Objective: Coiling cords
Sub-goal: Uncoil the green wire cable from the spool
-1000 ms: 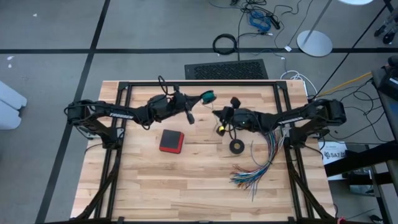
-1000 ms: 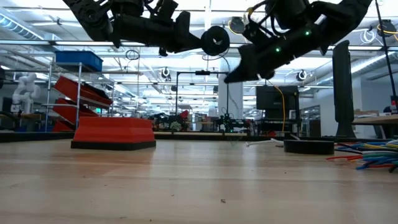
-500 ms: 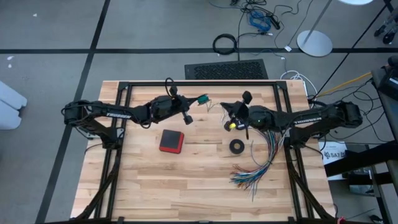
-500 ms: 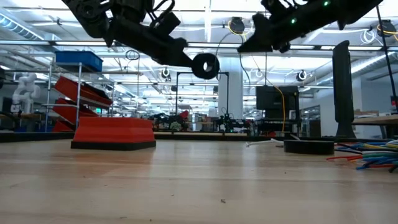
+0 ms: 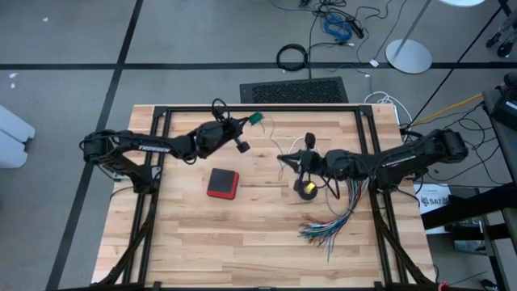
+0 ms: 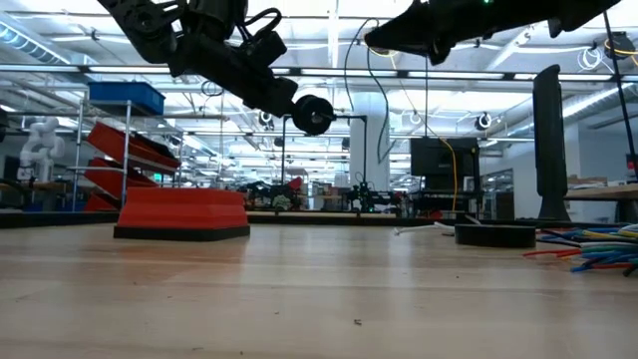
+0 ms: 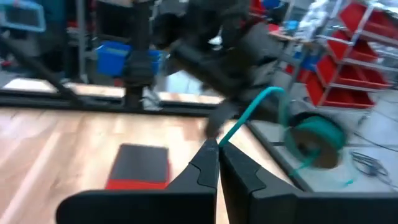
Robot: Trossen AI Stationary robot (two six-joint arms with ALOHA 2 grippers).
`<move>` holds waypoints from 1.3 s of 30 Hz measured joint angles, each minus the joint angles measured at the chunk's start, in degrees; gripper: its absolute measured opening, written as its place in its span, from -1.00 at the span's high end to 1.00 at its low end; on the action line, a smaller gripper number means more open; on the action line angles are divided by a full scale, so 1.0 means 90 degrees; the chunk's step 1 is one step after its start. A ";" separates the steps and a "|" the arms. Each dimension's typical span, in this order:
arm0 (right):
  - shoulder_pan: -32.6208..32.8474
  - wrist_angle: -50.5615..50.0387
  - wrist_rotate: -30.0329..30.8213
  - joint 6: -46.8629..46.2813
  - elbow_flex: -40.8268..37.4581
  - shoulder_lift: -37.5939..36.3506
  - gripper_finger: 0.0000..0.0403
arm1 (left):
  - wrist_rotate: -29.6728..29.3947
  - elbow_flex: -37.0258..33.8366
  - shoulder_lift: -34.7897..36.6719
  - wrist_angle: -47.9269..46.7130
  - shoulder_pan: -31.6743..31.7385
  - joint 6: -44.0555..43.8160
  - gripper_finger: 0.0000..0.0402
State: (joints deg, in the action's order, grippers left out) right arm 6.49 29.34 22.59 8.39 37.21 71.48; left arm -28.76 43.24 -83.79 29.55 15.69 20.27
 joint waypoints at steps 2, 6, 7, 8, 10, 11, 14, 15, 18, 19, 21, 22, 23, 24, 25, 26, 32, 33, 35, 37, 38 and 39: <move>0.0108 0.0052 -0.0078 0.0002 0.0000 0.0125 1.00 | -0.0072 0.0000 -0.0007 0.0112 0.0076 0.0000 1.00; 0.0295 0.0041 -0.0100 -0.0018 0.0000 0.0339 1.00 | -0.0077 0.0000 -0.0012 0.0261 0.0213 -0.0036 1.00; 0.0326 -0.0003 -0.0103 -0.0036 0.0000 0.0388 1.00 | -0.0076 0.0000 -0.0012 0.0325 0.0233 -0.0045 1.00; 0.0345 -0.0064 -0.0105 -0.0064 0.0000 0.0423 1.00 | -0.0073 0.0000 -0.0014 0.0411 0.0249 -0.0049 1.00; 0.0338 -0.0179 -0.0108 -0.0204 0.0000 0.0489 1.00 | -0.0075 0.0000 -0.0014 0.0655 0.0259 -0.0051 1.00; 0.0334 -0.0267 -0.0144 -0.0285 0.0000 0.0517 1.00 | -0.0072 0.0000 -0.0014 0.0815 0.0259 -0.0049 1.00; 0.0315 -0.0372 -0.0413 -0.0486 0.0000 0.0651 1.00 | -0.0059 0.0000 -0.0014 0.1301 0.0254 -0.0042 1.00; 0.0317 -0.0373 -0.0486 -0.0517 0.0000 0.0696 1.00 | -0.0012 0.0000 -0.0014 0.1423 0.0254 -0.0017 1.00; 0.0317 -0.0458 -0.0551 -0.0647 0.0000 0.0797 0.97 | 0.0170 0.0000 -0.0017 0.1622 0.0255 0.0240 1.00; 0.0318 -0.0544 -0.0527 -0.0674 0.0000 0.0802 0.94 | 0.0229 0.0002 -0.0017 0.1622 0.0254 0.0296 1.00; 0.0337 -0.0656 -0.0327 -0.0692 0.0000 0.0802 0.86 | 0.0396 0.0031 -0.0019 0.1507 0.0254 0.0308 1.00; 0.0364 -0.0722 -0.0131 -0.0690 0.0000 0.0795 0.80 | 0.0461 0.0036 -0.0019 0.1451 0.0248 0.0311 1.00; 0.0384 -0.0824 0.0042 -0.0680 0.0000 0.0767 0.72 | 0.0524 0.0036 -0.0019 0.1410 0.0225 0.0311 1.00; 0.0394 -0.0918 0.0152 -0.0660 0.0000 0.0740 0.64 | 0.0555 0.0036 -0.0021 0.1382 0.0197 0.0317 1.00; 0.0392 -0.0958 0.0195 -0.0663 0.0000 0.0703 0.55 | 0.0596 0.0037 -0.0021 0.1349 0.0162 0.0338 1.00; 0.0392 -0.1048 0.0292 -0.0696 0.0000 0.0648 0.45 | 0.0662 0.0039 -0.0021 0.1328 0.0131 0.0347 1.00; 0.0390 -0.1522 0.0807 -0.0787 0.0000 0.0446 0.00 | 0.0860 0.0041 -0.0021 0.1281 -0.0027 0.0442 1.00; 0.0390 -0.1506 0.0945 -0.0787 0.0000 0.0418 -0.04 | 0.0872 0.0041 -0.0021 0.1296 -0.0070 0.0480 1.00; 0.0390 -0.1447 0.1294 -0.0710 0.0000 0.0390 -0.08 | 0.0900 0.0041 -0.0021 0.1300 -0.0172 0.0509 1.00; 0.0385 -0.1362 0.1794 -0.0523 0.0000 0.0375 -0.08 | 0.0967 0.0041 -0.0021 0.1300 -0.0261 0.0510 1.00; 0.0375 -0.1249 0.2041 -0.0387 0.0000 0.0377 -0.07 | 0.0977 0.0041 -0.0021 0.1302 -0.0315 0.0511 1.00; 0.0370 -0.1155 0.2268 -0.0249 0.0000 0.0374 -0.05 | 0.0977 0.0041 -0.0021 0.1303 -0.0362 0.0512 1.00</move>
State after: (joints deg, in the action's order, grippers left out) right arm 9.82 18.94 43.00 6.14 37.21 74.85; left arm -19.97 43.62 -83.99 41.28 12.43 24.88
